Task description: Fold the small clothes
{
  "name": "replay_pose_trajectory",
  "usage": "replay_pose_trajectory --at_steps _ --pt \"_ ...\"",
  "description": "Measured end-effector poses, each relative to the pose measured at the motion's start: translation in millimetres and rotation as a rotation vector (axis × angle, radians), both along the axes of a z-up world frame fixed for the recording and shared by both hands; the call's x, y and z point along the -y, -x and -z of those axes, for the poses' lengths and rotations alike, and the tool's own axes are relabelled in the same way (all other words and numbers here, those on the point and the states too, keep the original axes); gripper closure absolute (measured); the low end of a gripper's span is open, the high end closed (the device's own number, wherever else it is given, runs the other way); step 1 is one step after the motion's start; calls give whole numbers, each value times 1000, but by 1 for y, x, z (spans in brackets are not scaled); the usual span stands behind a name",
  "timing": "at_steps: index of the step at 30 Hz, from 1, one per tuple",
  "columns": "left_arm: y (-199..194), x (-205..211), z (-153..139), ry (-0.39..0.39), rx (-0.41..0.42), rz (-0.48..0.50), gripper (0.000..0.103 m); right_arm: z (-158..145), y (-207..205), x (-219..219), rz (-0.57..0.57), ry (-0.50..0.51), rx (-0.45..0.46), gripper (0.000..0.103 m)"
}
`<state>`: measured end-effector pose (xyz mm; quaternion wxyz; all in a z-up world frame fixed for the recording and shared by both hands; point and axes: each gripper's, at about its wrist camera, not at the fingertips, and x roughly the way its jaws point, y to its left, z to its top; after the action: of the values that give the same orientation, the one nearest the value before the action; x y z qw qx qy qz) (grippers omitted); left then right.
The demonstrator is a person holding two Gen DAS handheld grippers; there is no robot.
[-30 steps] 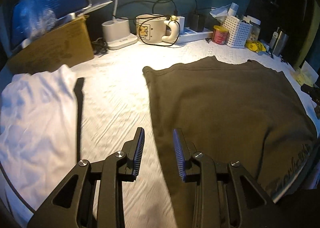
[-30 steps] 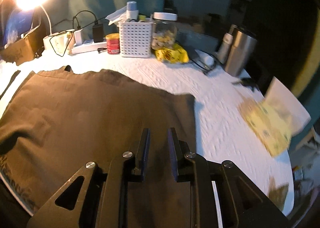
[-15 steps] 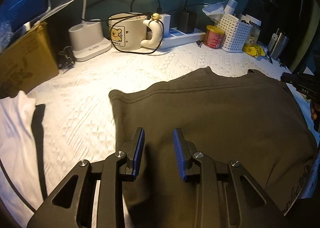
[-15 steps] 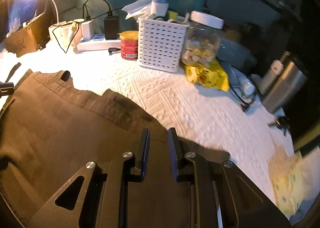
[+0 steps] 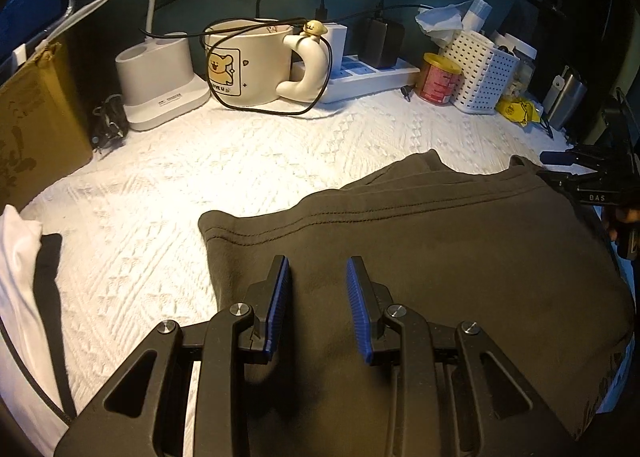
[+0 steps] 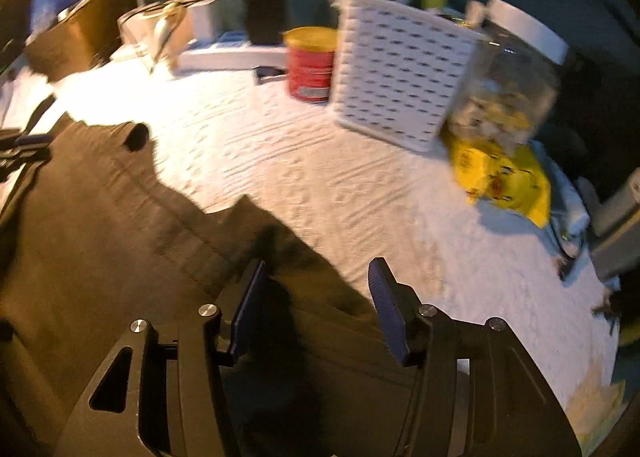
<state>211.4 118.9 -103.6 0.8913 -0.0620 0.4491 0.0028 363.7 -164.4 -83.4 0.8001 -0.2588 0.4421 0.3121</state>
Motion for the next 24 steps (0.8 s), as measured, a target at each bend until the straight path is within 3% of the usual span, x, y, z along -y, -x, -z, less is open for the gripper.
replay_pose_trajectory --at_steps 3,7,10,12,18,24 --pt "-4 -1 2 4 -3 -2 74 4 -5 -9 -43 18 -13 47" --pt "-7 -3 2 4 -3 -5 74 7 -11 -15 -98 -31 -30 48" --pt "-8 -4 3 4 -5 -5 73 9 -7 -17 -162 -87 -83 91" --pt "-9 -5 4 4 -8 -9 70 10 -3 -19 -173 -74 -52 98" --pt "-10 -7 3 4 -7 -14 69 2 -30 7 27 -163 8 99" --pt "-9 -13 2 -40 -12 -44 68 17 -34 11 81 -177 -13 98"
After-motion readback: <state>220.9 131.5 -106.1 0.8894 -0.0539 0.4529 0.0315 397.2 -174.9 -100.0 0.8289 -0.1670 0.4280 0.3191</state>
